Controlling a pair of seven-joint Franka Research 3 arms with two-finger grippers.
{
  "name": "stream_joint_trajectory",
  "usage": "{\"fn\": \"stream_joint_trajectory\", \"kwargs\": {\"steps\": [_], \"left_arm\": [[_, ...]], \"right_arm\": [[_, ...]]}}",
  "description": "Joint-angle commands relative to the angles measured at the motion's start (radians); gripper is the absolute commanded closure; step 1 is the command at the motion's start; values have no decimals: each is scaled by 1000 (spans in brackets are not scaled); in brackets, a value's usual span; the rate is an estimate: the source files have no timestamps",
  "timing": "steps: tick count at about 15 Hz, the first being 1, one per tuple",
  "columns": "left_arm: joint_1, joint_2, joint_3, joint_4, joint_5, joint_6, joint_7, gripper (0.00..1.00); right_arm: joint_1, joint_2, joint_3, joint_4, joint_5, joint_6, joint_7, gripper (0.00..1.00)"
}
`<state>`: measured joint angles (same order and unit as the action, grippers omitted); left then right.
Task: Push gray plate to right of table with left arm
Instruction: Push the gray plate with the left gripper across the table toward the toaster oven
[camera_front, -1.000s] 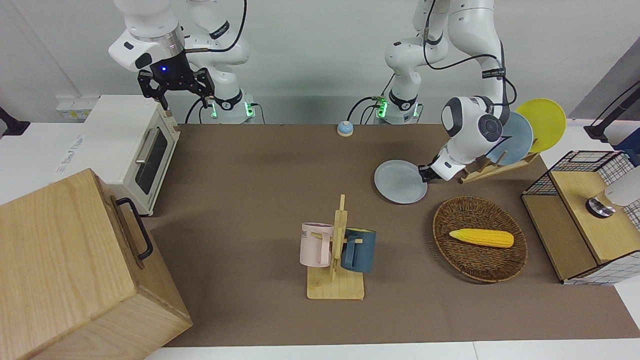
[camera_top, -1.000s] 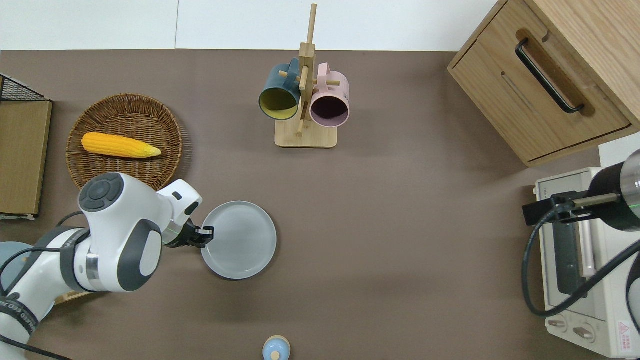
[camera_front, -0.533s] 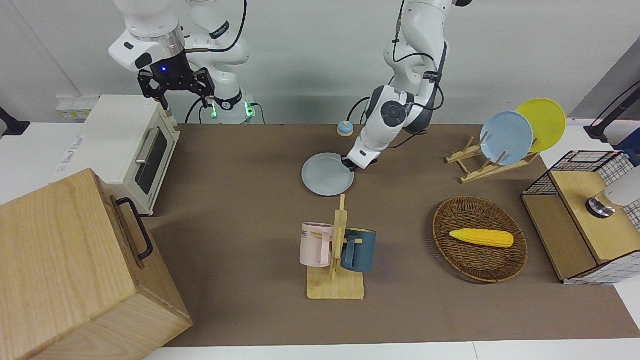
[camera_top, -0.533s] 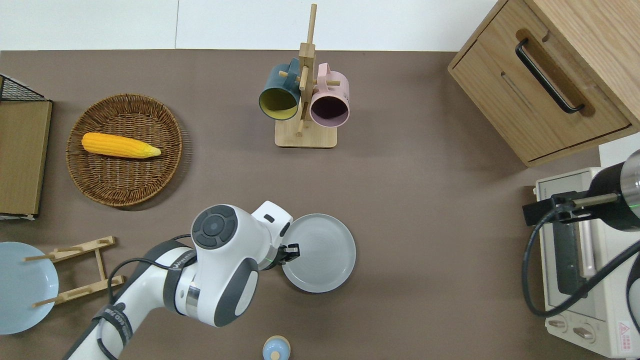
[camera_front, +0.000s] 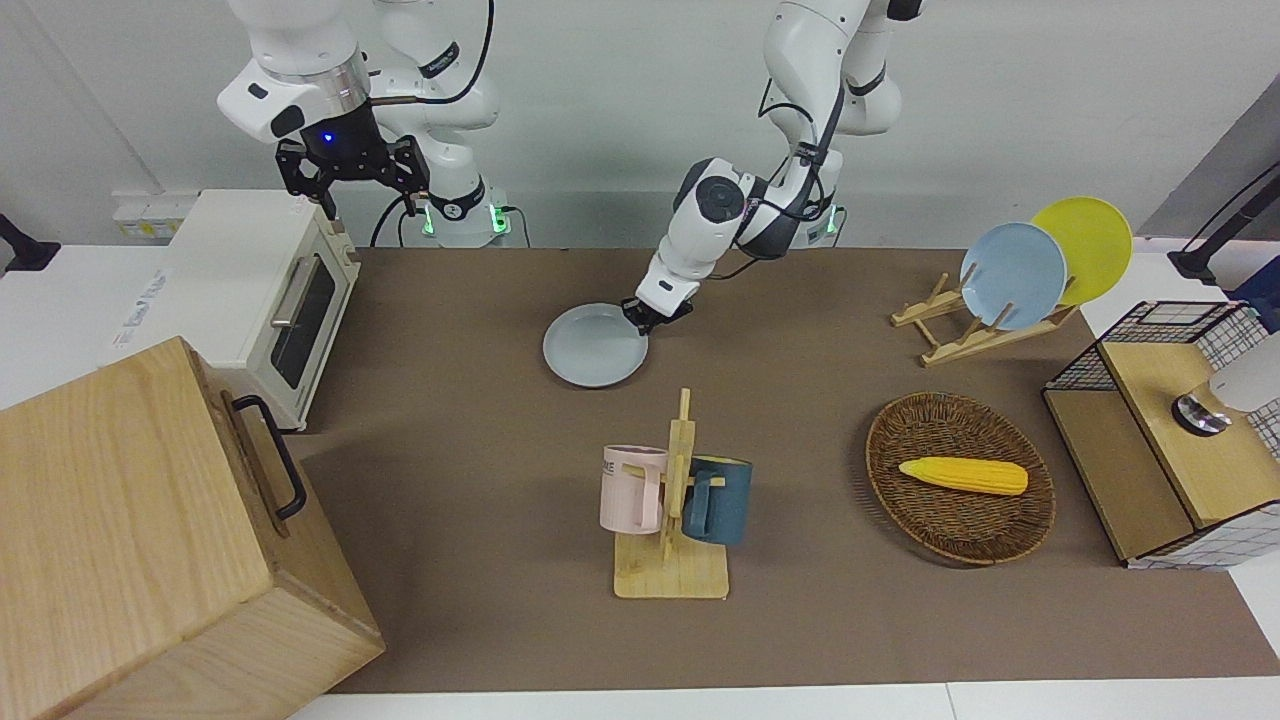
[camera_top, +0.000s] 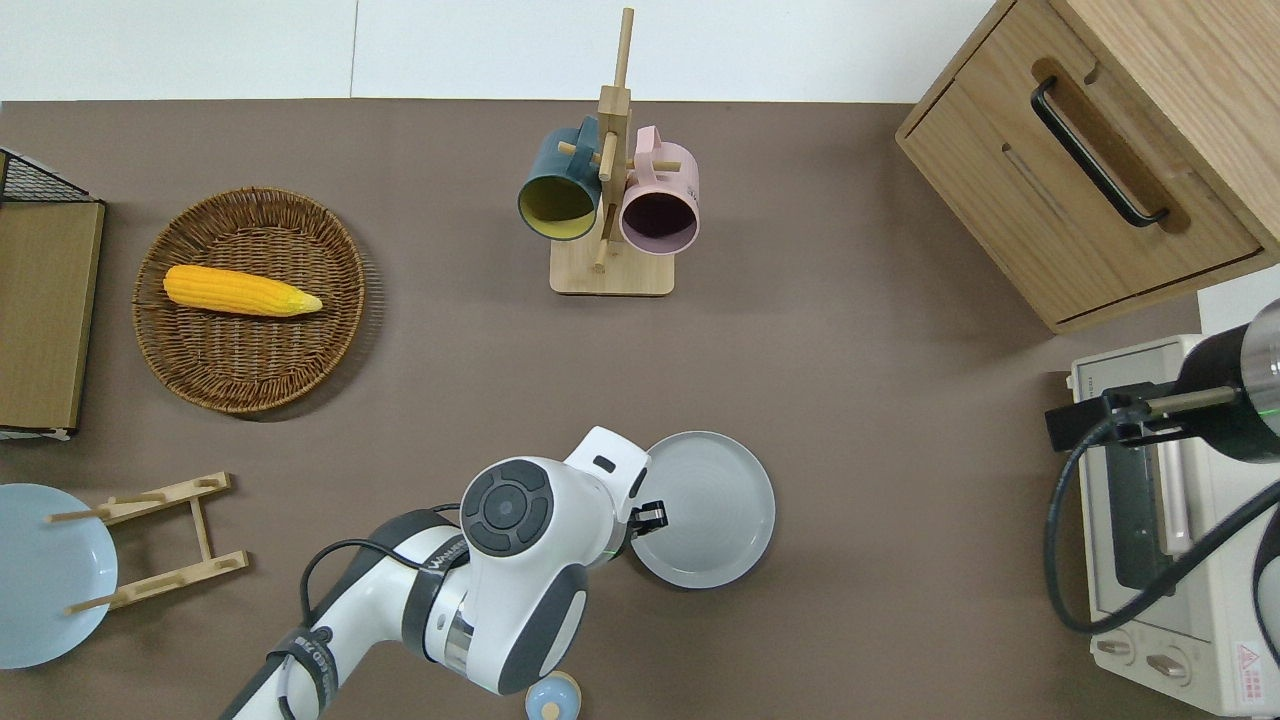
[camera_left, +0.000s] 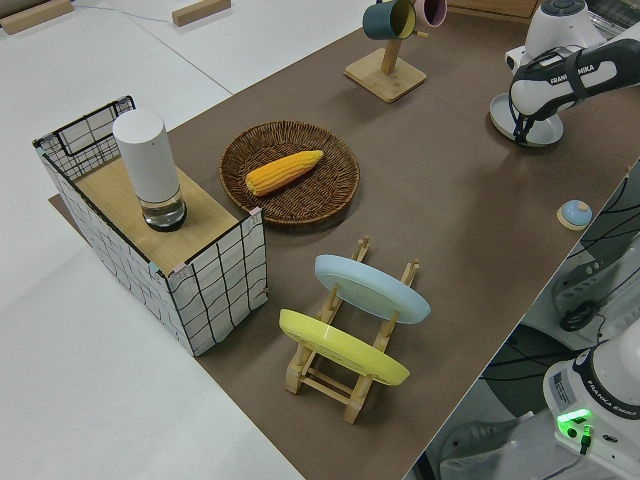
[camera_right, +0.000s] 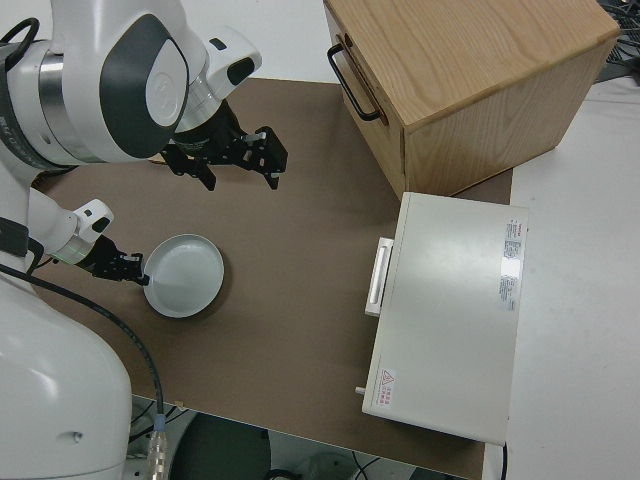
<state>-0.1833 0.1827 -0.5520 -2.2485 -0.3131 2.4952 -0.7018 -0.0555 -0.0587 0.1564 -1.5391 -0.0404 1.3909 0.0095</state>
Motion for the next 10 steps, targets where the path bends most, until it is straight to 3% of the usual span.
{"fn": "stream_joint_trajectory", "kwargs": {"steps": [1, 7, 8, 10], "left_arm": [[-51, 57, 12, 35, -15, 76, -68, 1000], [-91, 98, 14, 81, -12, 96, -104, 997], [-93, 100, 12, 84, -11, 96, -104, 868], [-93, 104, 14, 95, -4, 94, -102, 323]], "right_arm": [[-1, -10, 0, -4, 2, -6, -8, 5], [-1, -10, 0, -4, 2, -6, -8, 5], [-1, -10, 0, -4, 2, -6, -8, 5], [-1, -10, 0, -4, 2, -6, -8, 5]]}}
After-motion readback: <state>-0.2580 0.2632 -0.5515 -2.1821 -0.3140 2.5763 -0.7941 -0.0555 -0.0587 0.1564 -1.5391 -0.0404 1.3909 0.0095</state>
